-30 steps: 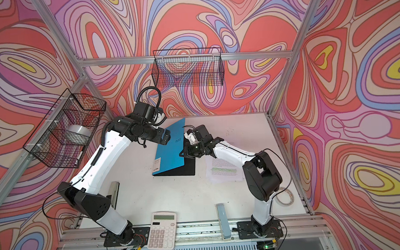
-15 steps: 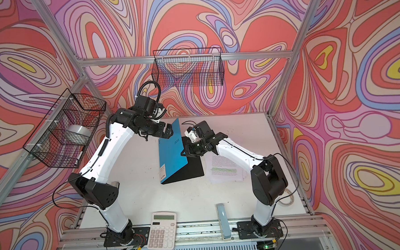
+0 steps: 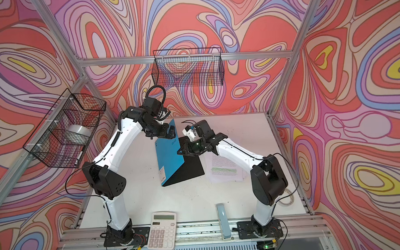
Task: Put the files into the folder
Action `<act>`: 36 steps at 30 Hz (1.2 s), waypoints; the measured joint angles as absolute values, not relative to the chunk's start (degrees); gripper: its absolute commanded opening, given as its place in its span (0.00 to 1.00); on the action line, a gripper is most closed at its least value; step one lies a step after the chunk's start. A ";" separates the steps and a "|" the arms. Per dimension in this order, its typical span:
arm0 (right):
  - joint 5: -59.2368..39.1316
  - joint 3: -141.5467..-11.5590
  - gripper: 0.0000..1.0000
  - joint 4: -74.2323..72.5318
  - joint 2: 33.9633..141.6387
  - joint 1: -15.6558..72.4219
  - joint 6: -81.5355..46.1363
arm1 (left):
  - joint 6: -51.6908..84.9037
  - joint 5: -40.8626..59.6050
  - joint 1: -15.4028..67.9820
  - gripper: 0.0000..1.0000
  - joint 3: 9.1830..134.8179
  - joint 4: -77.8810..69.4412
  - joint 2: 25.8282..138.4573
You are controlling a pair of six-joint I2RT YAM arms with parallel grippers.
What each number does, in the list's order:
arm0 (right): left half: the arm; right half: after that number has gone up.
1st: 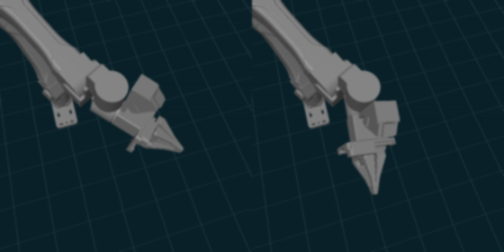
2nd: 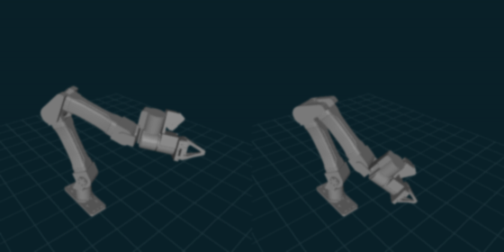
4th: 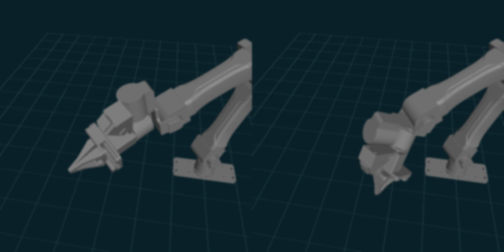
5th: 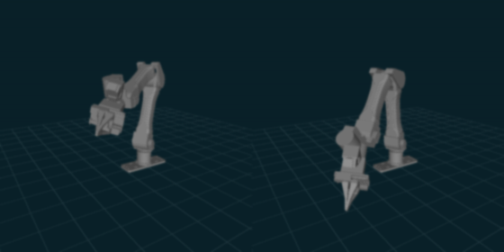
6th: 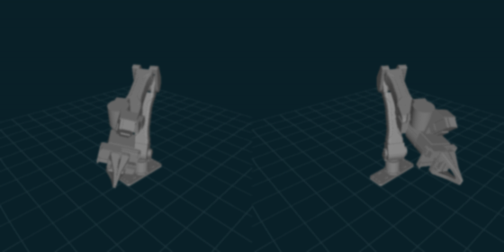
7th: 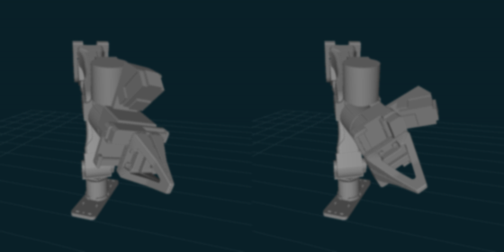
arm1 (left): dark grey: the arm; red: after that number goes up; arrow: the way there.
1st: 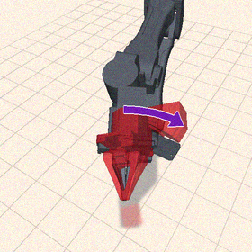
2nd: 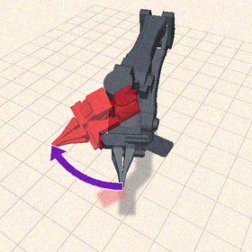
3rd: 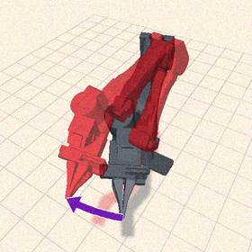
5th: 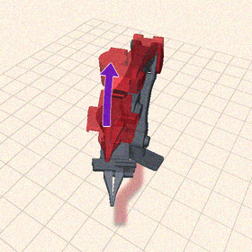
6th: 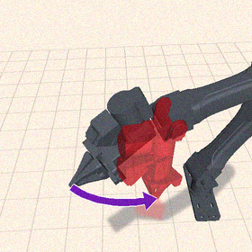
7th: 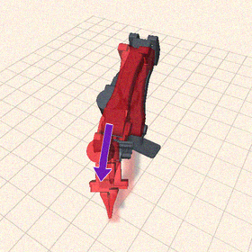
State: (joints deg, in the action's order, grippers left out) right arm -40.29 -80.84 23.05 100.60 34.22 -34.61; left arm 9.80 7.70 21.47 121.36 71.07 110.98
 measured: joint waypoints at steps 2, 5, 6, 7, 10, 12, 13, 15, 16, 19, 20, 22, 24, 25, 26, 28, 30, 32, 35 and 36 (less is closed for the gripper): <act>-40.77 -80.62 0.19 22.33 100.60 34.26 -34.87 | 10.07 7.73 21.37 1.00 121.78 71.18 111.48; -41.41 -80.49 0.20 21.45 100.60 34.46 -35.16 | 10.59 7.97 21.23 1.00 122.23 71.31 111.94; -41.54 -80.44 0.20 21.15 100.60 34.54 -35.24 | 10.76 8.03 21.19 1.00 122.39 71.37 112.01; -41.67 -80.36 0.21 20.86 100.60 34.68 -35.31 | 10.87 8.19 21.17 1.00 122.72 71.50 112.16; -42.00 -80.29 0.22 20.01 100.60 35.05 -35.66 | 11.29 8.54 21.10 1.00 123.44 71.57 112.36; -42.06 -80.29 0.22 19.59 100.60 35.35 -35.70 | 11.49 8.71 21.04 1.00 123.79 71.61 112.49; -42.06 -80.29 0.22 19.49 100.60 35.46 -35.79 | 11.64 8.80 21.02 1.00 123.87 71.61 112.53; -42.09 -80.29 0.23 19.00 100.60 35.75 -36.14 | 11.88 8.84 21.02 1.00 123.87 71.61 112.66; -42.09 -80.27 0.23 18.70 100.60 35.86 -36.32 | 12.12 8.82 21.02 1.00 123.87 71.61 112.81; -42.06 -79.77 0.24 17.15 100.60 36.16 -37.12 | 12.51 8.56 21.02 1.00 123.87 71.61 113.38; -42.04 -79.55 0.25 16.73 100.60 36.27 -37.36 | 12.67 8.36 21.02 1.00 123.87 71.64 113.62; -41.98 -79.09 0.25 15.97 100.60 36.56 -37.98 | 12.78 7.88 20.99 1.00 123.87 71.68 114.13; -41.85 -78.78 0.26 15.29 100.60 36.91 -38.52 | 13.08 7.51 20.99 1.00 123.87 71.79 114.59; -41.76 -78.65 0.26 14.92 100.60 37.10 -38.74 | 13.17 7.40 20.99 1.00 123.87 71.83 114.72; -41.63 -78.48 0.26 14.44 100.57 37.34 -39.05 | 13.37 7.16 20.99 1.00 123.87 71.83 114.89; -41.34 -78.26 0.27 13.72 100.49 37.76 -39.44 | 13.58 6.85 20.95 1.00 123.87 71.85 115.07; -41.01 -78.06 0.27 13.02 100.31 38.26 -39.86 | 13.76 6.61 20.84 1.00 123.87 71.90 115.13; -40.64 -78.00 0.27 12.62 100.18 38.76 -40.18 | 13.78 6.46 20.67 1.00 123.87 71.94 115.15; -40.10 -77.97 0.29 11.92 100.07 39.55 -40.66 | 13.82 5.87 20.38 0.99 123.87 71.99 115.18; -39.92 -77.97 0.29 11.55 99.98 39.83 -41.01 | 13.82 5.63 20.25 0.99 123.87 71.99 115.18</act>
State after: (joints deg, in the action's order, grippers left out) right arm -39.92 -77.97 11.55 99.98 39.83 -41.01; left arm 13.82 5.63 20.25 123.87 71.99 115.18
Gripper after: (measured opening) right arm 0.284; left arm 0.999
